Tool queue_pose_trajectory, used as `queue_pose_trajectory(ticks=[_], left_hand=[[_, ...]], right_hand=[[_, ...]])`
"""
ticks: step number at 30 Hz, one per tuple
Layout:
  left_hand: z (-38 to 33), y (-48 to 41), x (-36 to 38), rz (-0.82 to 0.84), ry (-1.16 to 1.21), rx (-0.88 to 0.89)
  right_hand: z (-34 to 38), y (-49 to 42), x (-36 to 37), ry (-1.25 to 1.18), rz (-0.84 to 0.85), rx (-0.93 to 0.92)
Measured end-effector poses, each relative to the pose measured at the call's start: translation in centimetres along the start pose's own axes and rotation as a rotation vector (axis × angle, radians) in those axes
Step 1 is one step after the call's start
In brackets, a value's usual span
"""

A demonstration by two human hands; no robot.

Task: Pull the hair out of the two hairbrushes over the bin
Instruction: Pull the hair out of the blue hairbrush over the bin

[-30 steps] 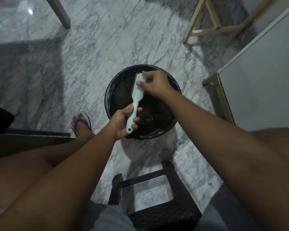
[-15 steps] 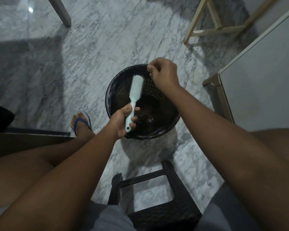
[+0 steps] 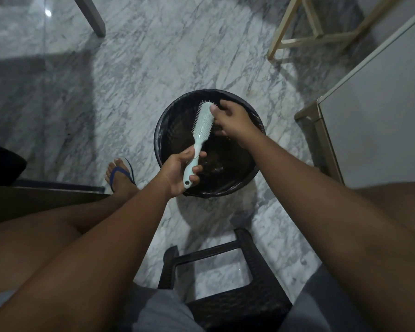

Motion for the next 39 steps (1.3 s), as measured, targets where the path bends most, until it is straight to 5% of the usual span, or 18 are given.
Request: queue_pose_trajectory(ticks=[9, 13, 21, 24, 29, 35, 39], left_hand=[[0.6, -0.1, 0.4, -0.027, -0.038, -0.042], [0.4, -0.5, -0.4, -0.094, 0.022, -0.015], [-0.6, 0.0, -1.2, -0.118, 0.004, 0.017], [-0.9, 0.3, -1.1, -0.113, 0.000, 0.022], [-1.2, 0.6, -0.9, -0.079, 0.019, 0.017], [-0.6, 0.3, -0.4, -0.060, 0.007, 0.020], [-0.3, 0.1, 0.7, -0.036, 0.025, 0.037]], right_hand=[[2.2, -0.5, -2.1, 0.547, -0.162, -0.180], [3.1, -0.2, -1.9, 0.465, -0.123, -0.181], [5.5, 0.3, -4.3, -0.123, -0.281, -0.179], [3.0, 0.4, -5.3, 0.136, -0.262, -0.116], [-3.1, 1.0, -4.5, 0.785, 0.120, 0.104], [1.2, 1.5, -0.4, 0.383, 0.004, -0.128], [3.2, 1.2, 0.8, 0.510, -0.066, -0.244]])
Point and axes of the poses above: each hand's wrist, its own y-axis away from the middle knuckle, its own x-axis out of the palm, z = x × y, the point moved 8 cm from there along -y, towards the middle knuckle, and after that the axes turned 8 degrees about -x, right-handed, at the moved point
